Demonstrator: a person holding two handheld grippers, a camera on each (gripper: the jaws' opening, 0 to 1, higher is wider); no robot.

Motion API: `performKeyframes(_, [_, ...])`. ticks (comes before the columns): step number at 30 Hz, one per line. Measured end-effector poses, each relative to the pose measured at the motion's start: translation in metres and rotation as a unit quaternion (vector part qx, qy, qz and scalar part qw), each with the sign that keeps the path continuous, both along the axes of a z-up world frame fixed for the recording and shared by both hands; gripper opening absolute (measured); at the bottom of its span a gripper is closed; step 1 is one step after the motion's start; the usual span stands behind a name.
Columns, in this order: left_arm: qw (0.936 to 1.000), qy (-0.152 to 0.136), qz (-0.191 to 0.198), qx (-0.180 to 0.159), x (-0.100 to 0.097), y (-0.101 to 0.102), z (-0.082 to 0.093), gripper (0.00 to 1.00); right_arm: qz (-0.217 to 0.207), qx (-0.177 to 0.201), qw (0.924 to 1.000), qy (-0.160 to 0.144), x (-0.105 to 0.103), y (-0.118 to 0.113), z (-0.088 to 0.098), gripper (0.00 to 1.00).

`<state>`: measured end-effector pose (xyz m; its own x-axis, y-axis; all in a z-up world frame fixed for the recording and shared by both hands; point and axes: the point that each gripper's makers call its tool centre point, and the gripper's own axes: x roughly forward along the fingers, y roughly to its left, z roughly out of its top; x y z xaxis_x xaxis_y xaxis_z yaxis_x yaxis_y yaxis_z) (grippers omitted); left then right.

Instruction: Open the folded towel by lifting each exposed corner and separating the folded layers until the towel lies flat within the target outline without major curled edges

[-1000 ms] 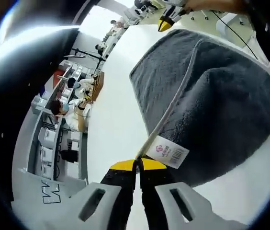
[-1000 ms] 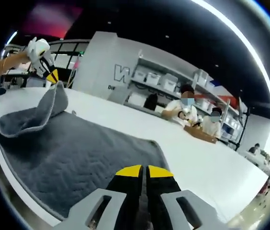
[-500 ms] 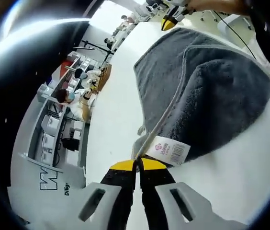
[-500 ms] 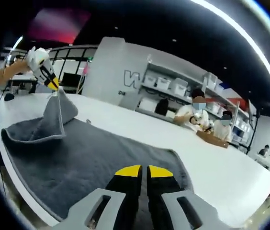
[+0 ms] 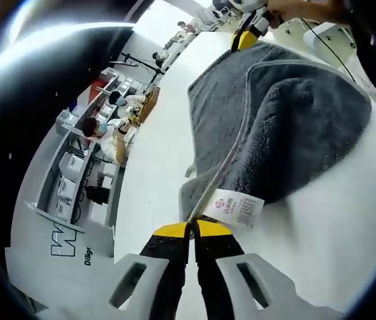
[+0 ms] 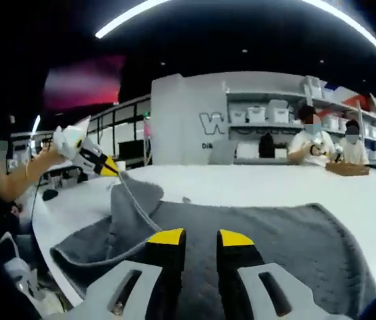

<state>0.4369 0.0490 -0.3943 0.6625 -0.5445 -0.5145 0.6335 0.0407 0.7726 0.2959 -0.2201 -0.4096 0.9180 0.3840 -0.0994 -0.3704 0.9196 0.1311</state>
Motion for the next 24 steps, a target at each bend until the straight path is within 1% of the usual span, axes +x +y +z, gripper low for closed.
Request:
performKeyframes(1, [1.0,0.001,0.001,-0.001,0.0,0.001,-0.001,0.02,0.011,0.017,0.9998,0.0,0.001,0.008,0.002,0.14])
performKeyframes(2, [1.0,0.002,0.001,-0.001,0.0,0.002,-0.002,0.02,0.015,0.025,0.9996,0.001,0.002,0.013,0.002,0.15])
performKeyframes(3, [1.0,0.002,0.001,-0.002,-0.001,0.004,-0.003,0.02,0.019,0.023,0.9995,0.003,0.003,0.018,0.001,0.15])
performKeyframes(5, [1.0,0.003,0.002,-0.006,-0.001,0.006,-0.003,0.02,0.03,0.033,0.9989,0.012,0.005,0.028,-0.002,0.17])
performKeyframes(6, [1.0,0.004,0.003,-0.007,-0.001,0.007,-0.003,0.02,0.036,0.039,0.9984,0.019,0.005,0.033,-0.004,0.16])
performKeyframes(7, [1.0,0.004,0.003,-0.009,0.0,0.008,-0.004,0.02,0.051,0.058,0.9967,0.025,0.003,0.042,-0.006,0.13])
performKeyframes(8, [0.9999,0.005,0.004,-0.009,0.0,0.009,-0.005,0.02,0.053,0.07,0.9958,0.028,0.003,0.045,-0.006,0.12])
performKeyframes(9, [0.9999,0.005,0.005,-0.01,0.0,0.01,-0.006,0.02,0.053,0.073,0.9955,0.03,0.002,0.047,-0.008,0.11])
performKeyframes(12, [0.9999,0.004,0.006,-0.012,-0.001,0.013,-0.007,0.02,0.052,0.069,0.9952,0.046,0.004,0.052,-0.017,0.16])
performKeyframes(13, [0.9999,0.004,0.007,-0.014,-0.002,0.015,-0.006,0.02,0.05,0.085,0.9936,0.055,0.003,0.055,-0.02,0.17])
performKeyframes(14, [0.9998,0.002,0.007,-0.015,-0.002,0.015,-0.006,0.02,0.051,0.093,0.9926,0.059,0.003,0.055,-0.022,0.17])
performKeyframes(17, [0.9998,0.003,0.008,-0.017,-0.004,0.018,-0.007,0.02,0.049,0.101,0.9915,0.065,0.003,0.057,-0.025,0.17])
performKeyframes(21, [0.9998,0.003,0.008,-0.017,-0.005,0.021,-0.008,0.02,0.056,0.097,0.9901,0.084,0.004,0.063,-0.035,0.14])
performKeyframes(22, [0.9998,0.003,0.009,-0.018,-0.005,0.022,-0.009,0.02,0.057,0.097,0.9899,0.087,0.004,0.065,-0.038,0.1])
performKeyframes(24, [0.9997,0.003,0.01,-0.02,-0.005,0.024,-0.01,0.02,0.064,0.093,0.9901,0.084,0.002,0.069,-0.041,0.0])
